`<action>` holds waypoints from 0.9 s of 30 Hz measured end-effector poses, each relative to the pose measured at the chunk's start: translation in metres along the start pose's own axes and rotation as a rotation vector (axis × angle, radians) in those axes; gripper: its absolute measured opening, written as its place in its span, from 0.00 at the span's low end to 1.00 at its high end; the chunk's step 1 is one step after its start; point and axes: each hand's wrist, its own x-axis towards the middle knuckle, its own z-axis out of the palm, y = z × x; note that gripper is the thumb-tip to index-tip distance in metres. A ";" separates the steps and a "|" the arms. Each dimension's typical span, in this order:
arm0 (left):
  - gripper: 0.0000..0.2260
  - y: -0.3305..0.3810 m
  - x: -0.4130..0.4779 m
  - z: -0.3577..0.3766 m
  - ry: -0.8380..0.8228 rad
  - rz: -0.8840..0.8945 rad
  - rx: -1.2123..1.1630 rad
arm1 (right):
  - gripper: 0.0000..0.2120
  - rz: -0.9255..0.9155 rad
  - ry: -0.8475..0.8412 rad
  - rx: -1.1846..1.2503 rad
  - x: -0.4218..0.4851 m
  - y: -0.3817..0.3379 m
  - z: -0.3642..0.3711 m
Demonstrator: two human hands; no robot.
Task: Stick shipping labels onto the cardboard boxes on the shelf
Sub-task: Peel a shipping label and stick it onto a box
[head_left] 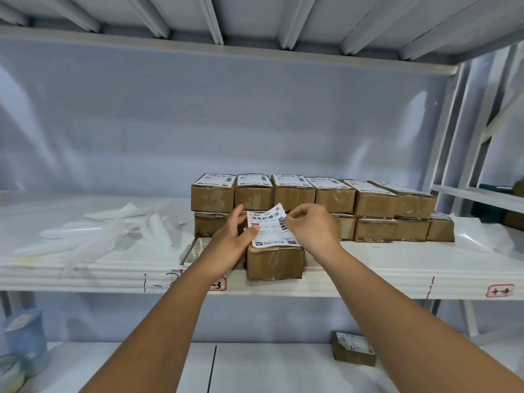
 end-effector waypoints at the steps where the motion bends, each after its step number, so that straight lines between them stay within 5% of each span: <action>1: 0.37 0.001 0.000 0.000 -0.001 -0.005 -0.016 | 0.04 -0.027 0.001 -0.043 0.001 0.000 0.000; 5: 0.43 -0.001 0.000 0.000 0.003 -0.026 -0.037 | 0.09 -0.090 0.008 -0.146 0.001 -0.003 0.000; 11: 0.24 -0.003 -0.001 0.001 0.044 0.060 0.043 | 0.08 -0.117 -0.048 -0.188 0.002 -0.005 0.000; 18: 0.15 -0.005 -0.001 0.001 0.051 0.079 0.087 | 0.10 -0.150 -0.081 -0.302 0.006 -0.006 0.000; 27: 0.25 -0.008 0.000 0.003 0.091 0.061 0.113 | 0.13 -0.163 -0.123 -0.448 0.007 -0.013 0.002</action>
